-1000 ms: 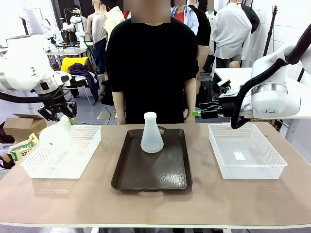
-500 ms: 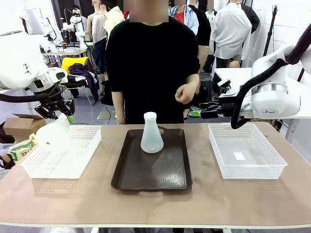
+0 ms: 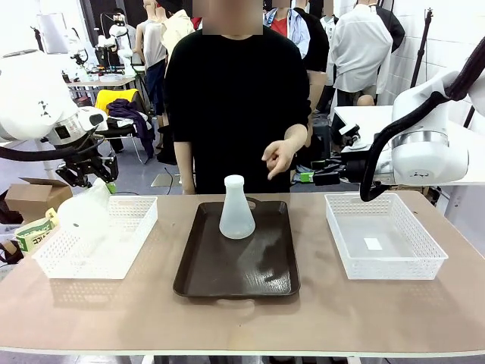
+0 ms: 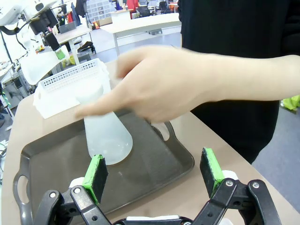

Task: Prepare the laboratory tools.
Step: Place the picked Big flask upright in the Handle tray as directed by the person.

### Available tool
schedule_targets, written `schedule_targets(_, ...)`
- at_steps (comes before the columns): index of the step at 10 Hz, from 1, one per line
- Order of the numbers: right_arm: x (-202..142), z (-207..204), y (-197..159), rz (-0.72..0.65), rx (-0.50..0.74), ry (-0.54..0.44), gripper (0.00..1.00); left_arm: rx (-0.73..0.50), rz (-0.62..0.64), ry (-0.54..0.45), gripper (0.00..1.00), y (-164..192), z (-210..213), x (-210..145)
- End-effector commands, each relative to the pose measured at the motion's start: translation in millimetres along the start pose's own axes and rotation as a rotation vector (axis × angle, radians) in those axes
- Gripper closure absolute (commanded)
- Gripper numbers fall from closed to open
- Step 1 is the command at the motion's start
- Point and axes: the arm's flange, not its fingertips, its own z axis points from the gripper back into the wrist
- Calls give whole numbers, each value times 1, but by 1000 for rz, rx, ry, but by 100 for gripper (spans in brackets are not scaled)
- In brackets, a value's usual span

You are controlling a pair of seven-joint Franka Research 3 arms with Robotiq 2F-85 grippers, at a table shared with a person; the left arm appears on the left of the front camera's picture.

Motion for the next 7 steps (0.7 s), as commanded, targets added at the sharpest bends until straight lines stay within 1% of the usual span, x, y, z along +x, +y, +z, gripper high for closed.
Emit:
schedule_targets(1, 1, -1, -2, -8, 11, 17, 0, 1, 0, -2, 100, 1, 2, 1)
schedule_targets(7, 1, -1, -2, -8, 11, 17, 0, 0, 0, 0, 100, 0, 0, 0)
